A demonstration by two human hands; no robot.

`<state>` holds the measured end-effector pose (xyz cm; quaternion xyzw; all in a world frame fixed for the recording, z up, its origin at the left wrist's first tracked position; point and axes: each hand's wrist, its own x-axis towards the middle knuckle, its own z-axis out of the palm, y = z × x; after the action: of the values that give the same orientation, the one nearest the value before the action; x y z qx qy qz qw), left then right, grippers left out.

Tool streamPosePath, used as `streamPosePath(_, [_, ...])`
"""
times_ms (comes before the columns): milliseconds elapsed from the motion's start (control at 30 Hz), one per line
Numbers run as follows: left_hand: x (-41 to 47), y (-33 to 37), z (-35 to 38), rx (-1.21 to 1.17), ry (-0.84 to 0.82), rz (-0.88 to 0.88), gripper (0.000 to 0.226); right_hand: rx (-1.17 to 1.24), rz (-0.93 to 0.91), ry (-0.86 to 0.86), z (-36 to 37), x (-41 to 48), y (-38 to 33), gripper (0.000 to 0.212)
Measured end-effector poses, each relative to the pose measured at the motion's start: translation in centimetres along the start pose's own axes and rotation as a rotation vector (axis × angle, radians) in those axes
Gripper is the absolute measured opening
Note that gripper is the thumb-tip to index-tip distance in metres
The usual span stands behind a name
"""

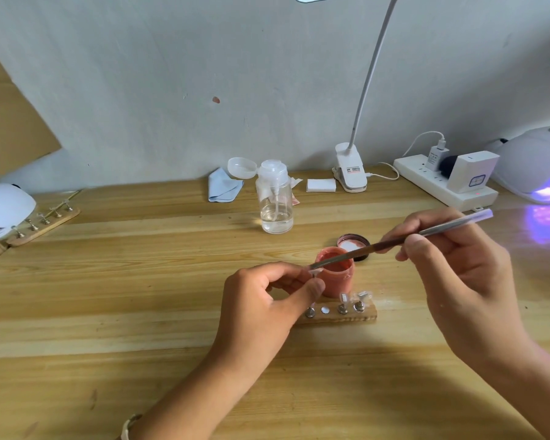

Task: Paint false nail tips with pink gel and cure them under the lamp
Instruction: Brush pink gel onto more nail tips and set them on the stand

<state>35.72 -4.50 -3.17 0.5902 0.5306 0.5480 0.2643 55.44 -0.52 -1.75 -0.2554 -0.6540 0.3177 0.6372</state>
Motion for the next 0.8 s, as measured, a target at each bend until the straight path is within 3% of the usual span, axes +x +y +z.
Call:
streamPosePath(233, [0.08, -0.05, -0.04, -0.017, -0.007, -0.012, 0.006, -0.059, 0.001, 0.113, -0.55, 0.42, 0.05, 0.007])
streamPosePath(433, [0.07, -0.20, -0.05, -0.020, 0.010, 0.012, 0.007, -0.039, -0.029, -0.002, -0.09, -0.12, -0.08, 0.007])
streamPosePath(633, [0.12, -0.17, -0.01, -0.020, 0.006, 0.020, 0.006, -0.061, -0.011, 0.116, -0.66, 0.46, 0.11, 0.008])
streamPosePath(800, [0.16, -0.17, 0.01, -0.029, 0.024, 0.033, 0.007, -0.018, -0.035, -0.004, 0.03, -0.04, -0.17, 0.007])
